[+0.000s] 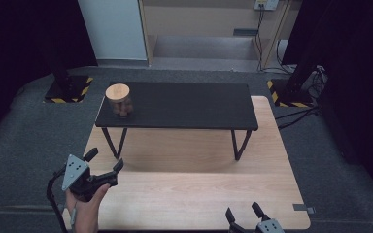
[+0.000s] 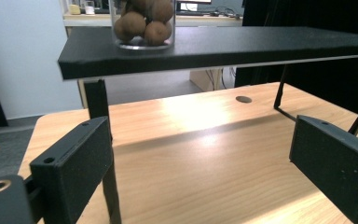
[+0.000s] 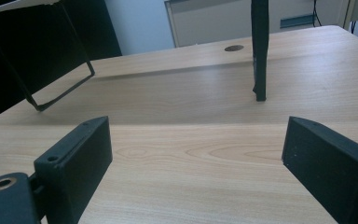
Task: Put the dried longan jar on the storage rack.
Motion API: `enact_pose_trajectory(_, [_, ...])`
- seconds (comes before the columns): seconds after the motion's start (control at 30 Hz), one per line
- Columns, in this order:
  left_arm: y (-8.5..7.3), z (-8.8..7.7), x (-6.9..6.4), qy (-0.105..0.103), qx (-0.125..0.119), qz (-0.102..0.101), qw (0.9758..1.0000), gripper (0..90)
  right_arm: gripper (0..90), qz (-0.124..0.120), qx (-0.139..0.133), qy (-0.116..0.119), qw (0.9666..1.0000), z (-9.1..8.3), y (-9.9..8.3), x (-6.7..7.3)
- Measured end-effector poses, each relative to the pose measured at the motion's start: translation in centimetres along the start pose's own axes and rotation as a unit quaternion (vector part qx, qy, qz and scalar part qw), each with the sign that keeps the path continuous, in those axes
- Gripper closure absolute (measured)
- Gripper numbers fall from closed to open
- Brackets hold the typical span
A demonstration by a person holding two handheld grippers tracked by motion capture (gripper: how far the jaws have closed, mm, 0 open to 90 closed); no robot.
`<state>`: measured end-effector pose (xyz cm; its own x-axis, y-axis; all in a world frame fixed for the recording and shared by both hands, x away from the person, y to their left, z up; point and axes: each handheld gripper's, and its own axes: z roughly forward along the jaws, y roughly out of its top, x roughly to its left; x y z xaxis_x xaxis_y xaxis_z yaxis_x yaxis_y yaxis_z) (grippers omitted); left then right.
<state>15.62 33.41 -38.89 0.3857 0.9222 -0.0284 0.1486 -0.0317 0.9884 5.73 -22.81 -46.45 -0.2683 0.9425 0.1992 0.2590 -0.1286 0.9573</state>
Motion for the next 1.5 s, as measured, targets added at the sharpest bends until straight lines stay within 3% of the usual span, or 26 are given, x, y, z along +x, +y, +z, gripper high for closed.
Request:
enact_pose_trajectory(0.33, [-2.2,-1.7,-0.1,0.008,-0.003,-0.012,0.9999,5.7,8.4,0.0,0.002,0.002,1.0,0.0,-0.1,0.0])
enact_pose_trajectory(0.53, [-2.8,-2.3,-0.8,0.011,-0.001,0.0,0.9999,5.3,8.4,0.0,0.002,0.003,1.0,0.0,-0.1,0.0])
enact_pose_trajectory(0.9, [-3.6,-3.0,-1.6,0.013,-0.001,0.003,0.9999,4.6,8.4,0.001,0.004,0.003,1.0,-0.1,-0.2,-0.2])
enact_pose_trajectory(1.5, [-7.2,-4.3,-2.1,0.031,0.018,0.008,0.9993,4.3,8.3,0.0,0.006,0.004,1.0,0.1,-0.3,-0.2])
